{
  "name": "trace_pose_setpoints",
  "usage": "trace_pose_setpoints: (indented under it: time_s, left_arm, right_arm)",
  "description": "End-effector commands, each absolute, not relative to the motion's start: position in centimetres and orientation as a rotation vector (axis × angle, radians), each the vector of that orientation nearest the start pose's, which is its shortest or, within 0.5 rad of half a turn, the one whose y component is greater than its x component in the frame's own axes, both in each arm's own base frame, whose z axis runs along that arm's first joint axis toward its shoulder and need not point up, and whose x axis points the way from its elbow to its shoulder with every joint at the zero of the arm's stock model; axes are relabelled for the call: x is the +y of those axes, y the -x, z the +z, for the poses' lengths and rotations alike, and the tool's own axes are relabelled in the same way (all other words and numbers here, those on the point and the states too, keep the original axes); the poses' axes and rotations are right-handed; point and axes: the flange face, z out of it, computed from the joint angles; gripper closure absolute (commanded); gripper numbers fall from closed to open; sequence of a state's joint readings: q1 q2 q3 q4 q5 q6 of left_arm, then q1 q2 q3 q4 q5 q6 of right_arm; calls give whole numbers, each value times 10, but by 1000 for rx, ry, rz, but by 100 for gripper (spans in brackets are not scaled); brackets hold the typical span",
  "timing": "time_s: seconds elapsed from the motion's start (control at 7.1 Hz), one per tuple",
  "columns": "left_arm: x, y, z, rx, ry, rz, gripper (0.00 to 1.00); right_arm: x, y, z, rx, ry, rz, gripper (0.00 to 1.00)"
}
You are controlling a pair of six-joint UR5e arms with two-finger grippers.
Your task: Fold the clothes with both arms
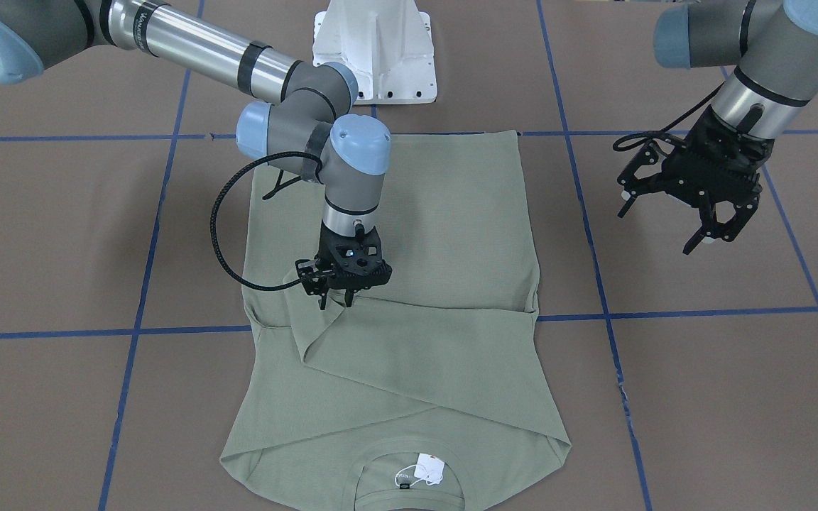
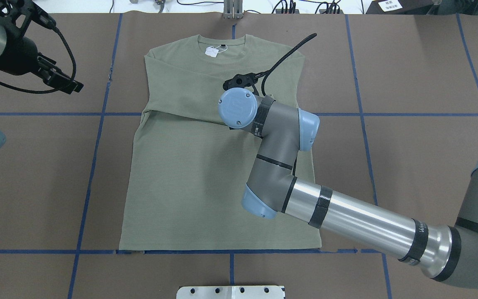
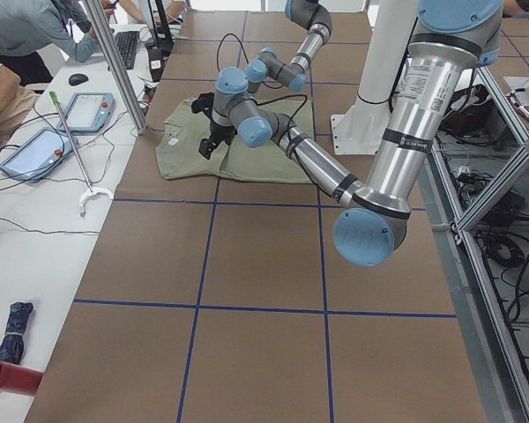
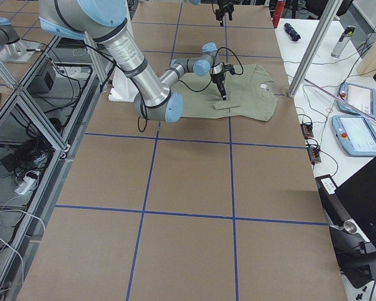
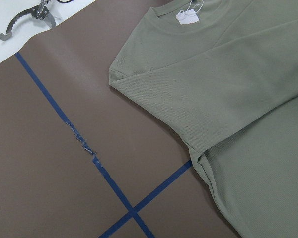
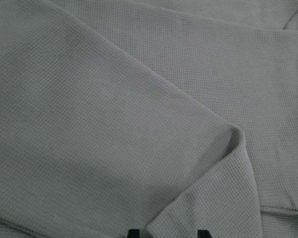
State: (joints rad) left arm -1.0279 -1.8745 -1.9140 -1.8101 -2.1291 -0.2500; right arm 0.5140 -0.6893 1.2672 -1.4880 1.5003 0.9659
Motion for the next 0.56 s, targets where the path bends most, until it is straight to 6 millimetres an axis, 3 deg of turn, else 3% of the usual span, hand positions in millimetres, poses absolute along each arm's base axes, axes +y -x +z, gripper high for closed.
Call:
trace_pose_setpoints:
  time_s: [0.0,0.42]
  left_arm:
    - [-528,-225,308,822,-600,513,0]
    - [-528,-225,308,822,-600,513,0]
  right_arm:
    - [-514,625,238,-522,-407,-64,56]
    - [-514,625,239,-519,-405,-64,60]
